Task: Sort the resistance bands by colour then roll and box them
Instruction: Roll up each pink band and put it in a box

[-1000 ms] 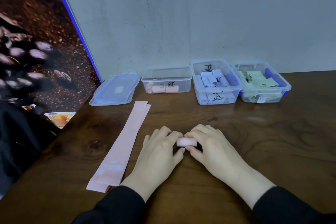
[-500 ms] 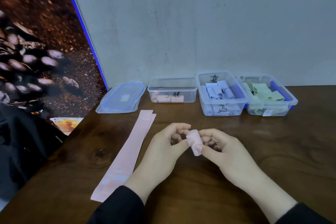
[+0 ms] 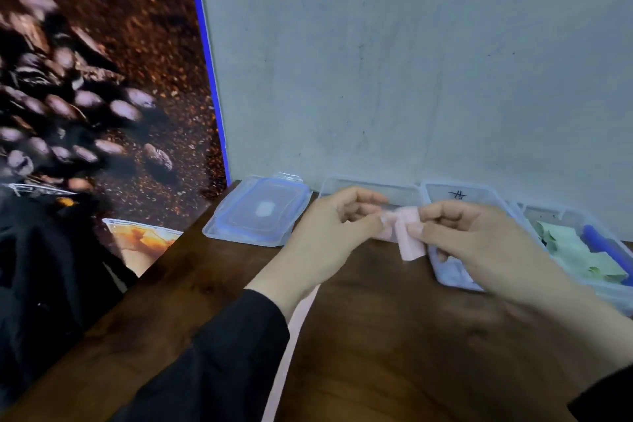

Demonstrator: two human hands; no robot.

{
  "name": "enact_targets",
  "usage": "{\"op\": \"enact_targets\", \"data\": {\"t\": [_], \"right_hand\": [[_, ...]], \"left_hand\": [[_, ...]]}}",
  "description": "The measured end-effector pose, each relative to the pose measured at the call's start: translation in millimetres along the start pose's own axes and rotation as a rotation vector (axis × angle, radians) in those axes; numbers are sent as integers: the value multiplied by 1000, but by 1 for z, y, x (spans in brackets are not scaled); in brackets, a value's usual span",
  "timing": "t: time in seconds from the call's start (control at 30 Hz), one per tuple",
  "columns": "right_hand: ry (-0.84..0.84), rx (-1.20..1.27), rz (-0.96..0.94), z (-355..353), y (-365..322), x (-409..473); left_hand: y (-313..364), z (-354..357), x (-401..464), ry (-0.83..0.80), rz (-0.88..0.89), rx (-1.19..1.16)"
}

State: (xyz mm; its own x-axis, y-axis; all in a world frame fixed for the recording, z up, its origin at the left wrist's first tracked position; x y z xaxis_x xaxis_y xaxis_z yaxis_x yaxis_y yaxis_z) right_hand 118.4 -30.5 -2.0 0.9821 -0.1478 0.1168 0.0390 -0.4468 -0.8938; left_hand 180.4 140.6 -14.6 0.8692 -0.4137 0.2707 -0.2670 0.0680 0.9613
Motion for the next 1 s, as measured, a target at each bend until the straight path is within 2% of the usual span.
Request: {"op": "enact_targets", "data": {"t": [0.07,0.13,0.23,0.4,0.57,1.0], "right_hand": [[39,-64,-38,-4,-8,30],[48,-166,-59,-5,-12,63],[7,-361,-94,2,-10,111],[-84,-678,-113,36,7,185],[-311,-1009,-126,85,44,227],[-445,-1031,-90,108,73,242]], "left_hand": [[-16,-34,24,184,31,63],[-39,-67,41,350,36,257],[-68,-89,48,442,118,540],[-94,-78,53,342,180,760],[-96,-60,54,258,304,890],[-100,-58,55,245,267,854]]}}
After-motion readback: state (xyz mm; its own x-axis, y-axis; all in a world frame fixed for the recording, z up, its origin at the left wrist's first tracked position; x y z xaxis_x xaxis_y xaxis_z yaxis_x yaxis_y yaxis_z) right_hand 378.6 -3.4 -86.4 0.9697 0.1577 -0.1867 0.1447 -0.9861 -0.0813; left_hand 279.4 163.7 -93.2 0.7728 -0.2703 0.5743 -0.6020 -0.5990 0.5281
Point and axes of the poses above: each hand's wrist, its own x-axis towards the middle knuckle, its own z-axis out of the palm, y = z × x, the point moved 8 cm from there along x, towards the middle knuckle, and after that the axes turned 5 degrees about -x, right-handed, at the moved point
